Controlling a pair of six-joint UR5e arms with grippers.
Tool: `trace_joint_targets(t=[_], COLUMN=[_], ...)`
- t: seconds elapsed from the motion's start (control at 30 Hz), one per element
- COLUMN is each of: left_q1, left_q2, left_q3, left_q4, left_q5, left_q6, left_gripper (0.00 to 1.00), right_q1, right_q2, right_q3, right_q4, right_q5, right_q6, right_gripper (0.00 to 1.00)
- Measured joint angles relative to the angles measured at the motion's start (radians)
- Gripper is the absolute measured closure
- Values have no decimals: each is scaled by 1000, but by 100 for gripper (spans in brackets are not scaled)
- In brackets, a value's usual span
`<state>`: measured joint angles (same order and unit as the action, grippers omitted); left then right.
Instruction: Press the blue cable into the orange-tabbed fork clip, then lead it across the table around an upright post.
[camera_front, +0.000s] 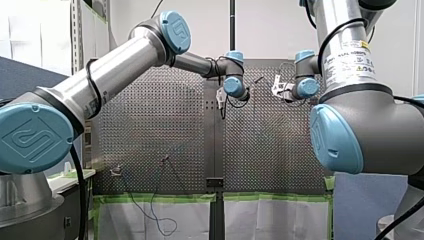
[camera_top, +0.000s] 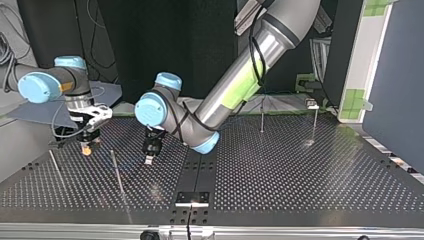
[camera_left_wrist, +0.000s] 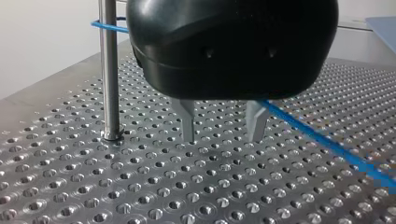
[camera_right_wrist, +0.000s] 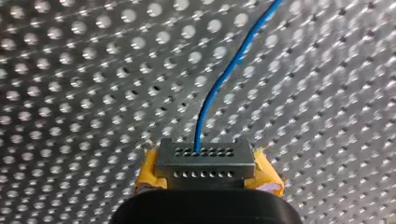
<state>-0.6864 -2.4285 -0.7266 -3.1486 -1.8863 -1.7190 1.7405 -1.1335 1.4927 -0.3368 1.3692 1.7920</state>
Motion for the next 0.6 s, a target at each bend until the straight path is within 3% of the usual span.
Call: trace_joint_targets(t=[0.07,0.2,0.3,0.37,0.4,0.6], left_q1=[-1,0,1,1,1,5], left_q2=[0,0,0,0,0,0], left_q3=[0,0,0,0,0,0], left_q4=[0,-2,-3,-3,-4,-3], left_q5=[-5,-11,-16,-17,-17,-40], left_q6=[3,10,14,15,16,16], left_gripper=[41,28,28,28,0,0], right_q1=[1,1,1,-1,-2,-9], right_q2=[1,2,9,23,30,88], right_q3=[20,53,79,99,107,167], right_q4=[-20,-53,-79,-99,-107,-168], right_q5=[10,36,55,62,64,70], right_q6=[16,39,53,56,56,45], right_gripper=[100,100,100,100,100,100])
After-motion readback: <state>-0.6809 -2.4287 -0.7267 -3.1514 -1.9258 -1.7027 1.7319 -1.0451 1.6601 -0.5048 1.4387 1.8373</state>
